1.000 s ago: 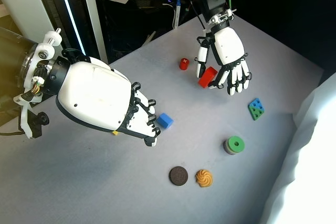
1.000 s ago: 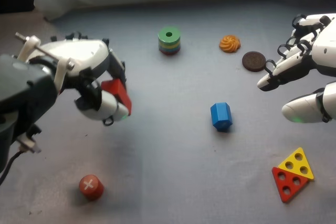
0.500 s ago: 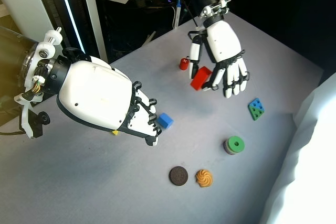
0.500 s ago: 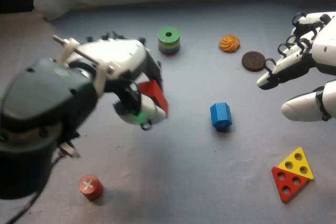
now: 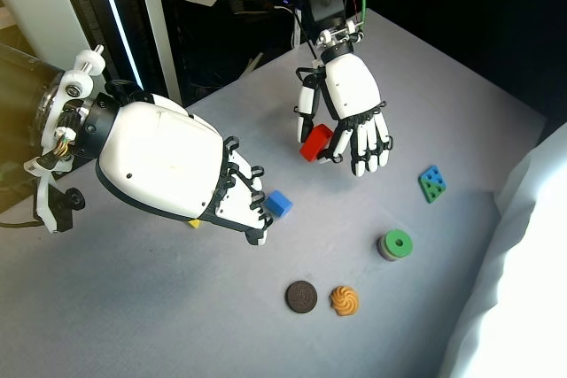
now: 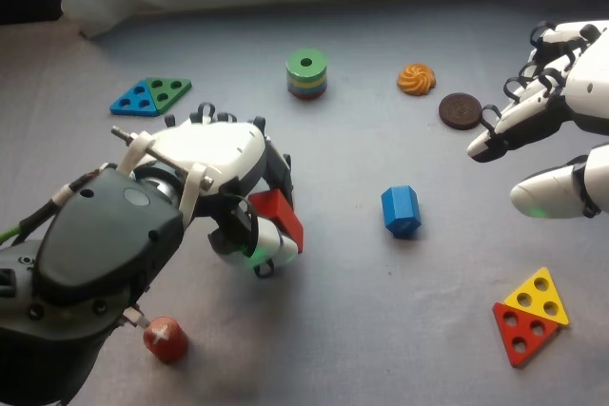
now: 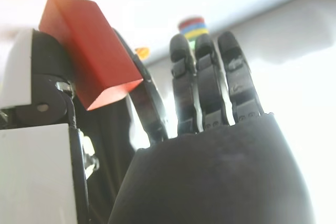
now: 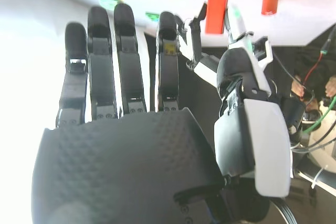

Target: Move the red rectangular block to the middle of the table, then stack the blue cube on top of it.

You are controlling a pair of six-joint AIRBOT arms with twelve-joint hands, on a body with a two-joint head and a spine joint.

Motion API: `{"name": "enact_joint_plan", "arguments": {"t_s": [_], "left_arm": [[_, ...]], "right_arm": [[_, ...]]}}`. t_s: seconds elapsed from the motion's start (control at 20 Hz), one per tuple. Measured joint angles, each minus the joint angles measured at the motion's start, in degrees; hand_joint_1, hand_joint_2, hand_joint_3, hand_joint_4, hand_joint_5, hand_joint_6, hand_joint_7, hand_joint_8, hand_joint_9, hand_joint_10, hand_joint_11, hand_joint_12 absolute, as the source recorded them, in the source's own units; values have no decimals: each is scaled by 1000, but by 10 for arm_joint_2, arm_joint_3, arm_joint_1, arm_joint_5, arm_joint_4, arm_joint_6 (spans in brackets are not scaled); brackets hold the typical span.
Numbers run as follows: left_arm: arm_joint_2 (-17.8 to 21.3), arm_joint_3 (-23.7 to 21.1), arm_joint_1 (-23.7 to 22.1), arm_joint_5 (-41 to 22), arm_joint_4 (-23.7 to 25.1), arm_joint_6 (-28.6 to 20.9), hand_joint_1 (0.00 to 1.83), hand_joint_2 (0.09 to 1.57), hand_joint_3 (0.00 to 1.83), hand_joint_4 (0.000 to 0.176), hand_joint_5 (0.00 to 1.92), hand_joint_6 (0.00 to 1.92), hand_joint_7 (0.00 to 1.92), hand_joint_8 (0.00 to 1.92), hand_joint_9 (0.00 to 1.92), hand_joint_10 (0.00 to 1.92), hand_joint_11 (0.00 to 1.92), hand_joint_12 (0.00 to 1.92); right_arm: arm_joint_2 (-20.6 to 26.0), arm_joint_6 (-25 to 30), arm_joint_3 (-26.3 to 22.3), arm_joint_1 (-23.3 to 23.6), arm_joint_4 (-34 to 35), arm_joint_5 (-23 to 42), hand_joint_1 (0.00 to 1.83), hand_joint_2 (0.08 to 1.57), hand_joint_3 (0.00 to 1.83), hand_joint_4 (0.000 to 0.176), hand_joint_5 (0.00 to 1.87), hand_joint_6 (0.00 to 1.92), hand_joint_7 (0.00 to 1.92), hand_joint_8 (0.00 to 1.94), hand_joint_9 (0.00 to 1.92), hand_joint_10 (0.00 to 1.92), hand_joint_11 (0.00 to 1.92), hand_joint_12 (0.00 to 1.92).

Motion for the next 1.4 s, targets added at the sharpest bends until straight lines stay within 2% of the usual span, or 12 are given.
{"name": "enact_joint_plan", "arguments": {"t_s": [0.1, 0.15, 0.25, 0.75, 0.8, 0.85, 0.9, 0.95, 1.1, 1.2, 1.3, 1.4], "left_arm": [[-7, 8, 6, -1, 18, -13, 1021, 1099, 0, 175, 1003, 947, 399, 1, 234, 0, 0, 372], [-7, 10, 10, -1, 25, -21, 1023, 1100, 0, 166, 1000, 950, 401, 1, 234, 0, 0, 386], [-12, 14, 15, 0, 31, -24, 1012, 1108, 1, 176, 983, 977, 391, 3, 236, 0, 0, 401], [-24, 25, 38, 0, 65, -43, 1004, 1120, 0, 174, 959, 1012, 393, 0, 224, 0, 0, 379], [-25, 25, 37, -1, 64, -43, 1024, 1114, 0, 137, 975, 991, 406, 2, 244, 4, 0, 432], [-26, 25, 37, -1, 64, -43, 1024, 1114, 0, 137, 975, 991, 406, 2, 244, 4, 0, 432], [-28, 29, 37, 0, 65, -44, 1007, 1118, 1, 168, 962, 1009, 409, 1, 244, 2, 0, 409], [-28, 30, 37, 2, 65, -44, 1004, 1122, 2, 170, 953, 1022, 410, 1, 242, 0, 0, 401], [-28, 30, 42, -1, 70, -50, 1013, 1121, 0, 155, 958, 1013, 402, 0, 246, 1, 0, 399], [-28, 30, 43, -2, 73, -53, 1006, 1118, 0, 174, 961, 1005, 418, 6, 245, 2, 0, 396], [-28, 30, 45, -3, 74, -56, 980, 1143, 3, 176, 902, 1093, 433, 5, 242, 10, 0, 414], [-28, 30, 46, -3, 72, -56, 980, 1141, 0, 176, 905, 1087, 447, 3, 239, 4, 0, 387]], "right_arm": [[0, 0, 0, 0, 0, 0, 18, 1263, 1, 0, 519, 2, 525, 0, 470, 0, 0, 878], [0, 0, 0, 0, 0, 1, 15, 1264, 1, 0, 516, 0, 522, 0, 464, 0, 0, 867], [0, 0, 0, 0, 0, -1, 12, 1260, 0, 0, 515, 0, 526, 2, 474, 5, 1, 868], [0, 0, 0, 0, 0, 0, 2, 1260, 0, 0, 548, 6, 548, 3, 480, 2, 9, 892], [0, 0, 0, 0, 0, 0, 7, 1262, 1, 0, 542, 2, 541, 0, 474, 0, 0, 893], [0, 0, 0, 0, 0, 0, 7, 1262, 1, 0, 542, 2, 541, 0, 474, 0, 0, 893], [0, 0, 0, 0, 0, 0, 12, 1261, 0, 0, 546, 3, 548, 3, 483, 4, 8, 899], [0, 0, 0, 0, 0, 0, 22, 1260, 0, 0, 550, 4, 552, 4, 486, 4, 11, 902], [0, 0, 0, 0, 0, 0, 16, 1265, 1, 0, 537, 3, 544, 3, 478, 3, 1, 908], [0, 0, 0, 0, 0, 0, 28, 1262, 0, 0, 551, 7, 554, 6, 484, 4, 9, 919], [0, 0, 0, 0, 0, 0, 24, 1263, 0, 0, 544, 2, 545, 1, 477, 1, 1, 919], [0, 0, 0, 0, 0, 0, 18, 1264, 0, 0, 539, 3, 548, 2, 485, 4, 7, 922]]}}
